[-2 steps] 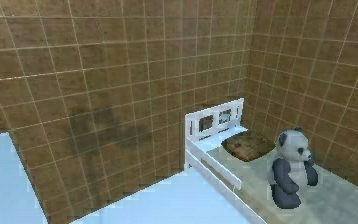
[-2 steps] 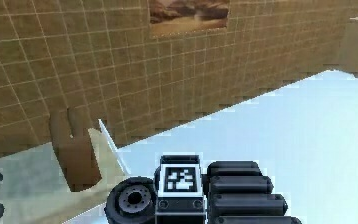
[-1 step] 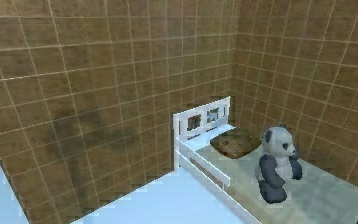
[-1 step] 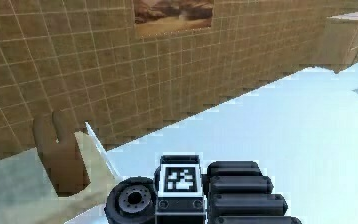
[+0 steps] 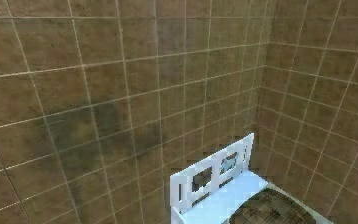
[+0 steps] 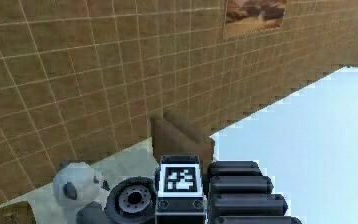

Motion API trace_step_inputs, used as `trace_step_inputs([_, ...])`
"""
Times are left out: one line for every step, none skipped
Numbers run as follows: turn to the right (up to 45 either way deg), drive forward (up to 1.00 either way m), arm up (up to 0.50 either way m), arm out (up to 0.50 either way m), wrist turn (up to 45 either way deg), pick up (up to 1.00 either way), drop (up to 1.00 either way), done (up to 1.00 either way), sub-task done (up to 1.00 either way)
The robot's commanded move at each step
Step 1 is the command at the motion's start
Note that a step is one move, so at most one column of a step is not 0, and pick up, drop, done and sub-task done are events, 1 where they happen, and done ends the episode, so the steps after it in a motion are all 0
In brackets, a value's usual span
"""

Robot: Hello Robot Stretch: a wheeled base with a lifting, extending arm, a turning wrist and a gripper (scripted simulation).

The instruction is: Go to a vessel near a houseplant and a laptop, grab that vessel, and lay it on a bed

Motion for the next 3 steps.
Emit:
trace_step_inputs([45.0, 0.00, 0.00, 0.00, 0.0, 0.00, 0.00, 0.00, 0.00])
trace_step_inputs([45.0, 0.00, 0.00, 0.00, 0.0, 0.00, 0.00, 0.00, 0.00])
trace_step_inputs([30.0, 0.00, 0.00, 0.00, 0.0, 0.00, 0.00, 0.00, 0.00])
